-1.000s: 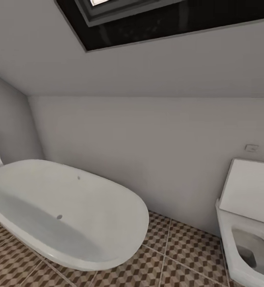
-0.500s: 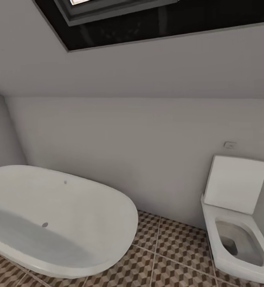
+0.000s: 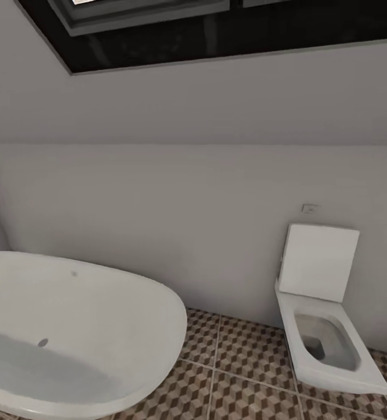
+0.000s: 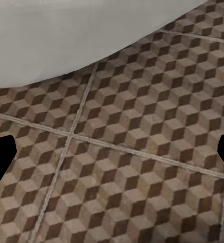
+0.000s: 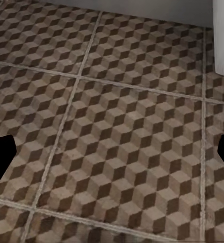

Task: Take the four mousetraps from the cabinet in the bathroom and place them on the bathroom floor. Make sure all four end up on the same floor surface, and ensure that at least two of them are either under or directly next to the same bathroom sink.

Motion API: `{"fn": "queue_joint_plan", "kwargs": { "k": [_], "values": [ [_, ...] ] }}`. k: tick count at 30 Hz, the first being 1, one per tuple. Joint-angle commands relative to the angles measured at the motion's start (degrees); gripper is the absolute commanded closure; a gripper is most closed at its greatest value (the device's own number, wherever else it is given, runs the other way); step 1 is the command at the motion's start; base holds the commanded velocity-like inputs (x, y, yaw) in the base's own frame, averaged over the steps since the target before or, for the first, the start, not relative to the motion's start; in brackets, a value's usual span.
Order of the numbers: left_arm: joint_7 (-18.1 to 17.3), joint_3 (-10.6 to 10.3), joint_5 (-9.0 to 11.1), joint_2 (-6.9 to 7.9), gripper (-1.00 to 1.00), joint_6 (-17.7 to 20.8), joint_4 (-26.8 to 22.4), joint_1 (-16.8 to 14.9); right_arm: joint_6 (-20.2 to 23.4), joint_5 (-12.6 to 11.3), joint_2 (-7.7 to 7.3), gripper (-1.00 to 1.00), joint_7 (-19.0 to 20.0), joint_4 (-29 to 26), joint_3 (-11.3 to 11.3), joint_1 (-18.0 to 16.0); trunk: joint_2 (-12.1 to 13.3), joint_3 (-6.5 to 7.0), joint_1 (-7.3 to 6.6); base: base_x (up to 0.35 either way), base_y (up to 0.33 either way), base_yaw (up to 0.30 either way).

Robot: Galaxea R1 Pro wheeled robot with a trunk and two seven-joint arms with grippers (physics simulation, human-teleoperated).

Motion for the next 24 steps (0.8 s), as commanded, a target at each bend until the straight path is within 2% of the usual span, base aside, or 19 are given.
{"fn": "queue_joint_plan", "kwargs": {
  "k": [1,20,24],
  "values": [
    [0.2,0.0,0.0,0.0,-1.0,-0.1,0.0,0.0,-0.2,0.0,0.01,-1.0,-0.2,0.0,0.0,0.0,0.0,-0.03,0.0,-0.148,0.0,-0.209],
    [0.0,-0.1,0.0,-0.01,-1.0,-0.1,0.4,0.0,-0.2,0.1,0.01,-1.0,-0.2,0.0,0.0,0.0,0.0,0.44,0.0,-0.297,0.0,-0.211],
    [0.0,-0.1,0.0,-0.01,-1.0,-0.1,0.6,0.0,-0.2,0.1,0.01,-1.0,-0.2,0.0,0.0,0.0,0.0,0.55,0.0,-0.078,0.0,-0.213]
  ]
}}
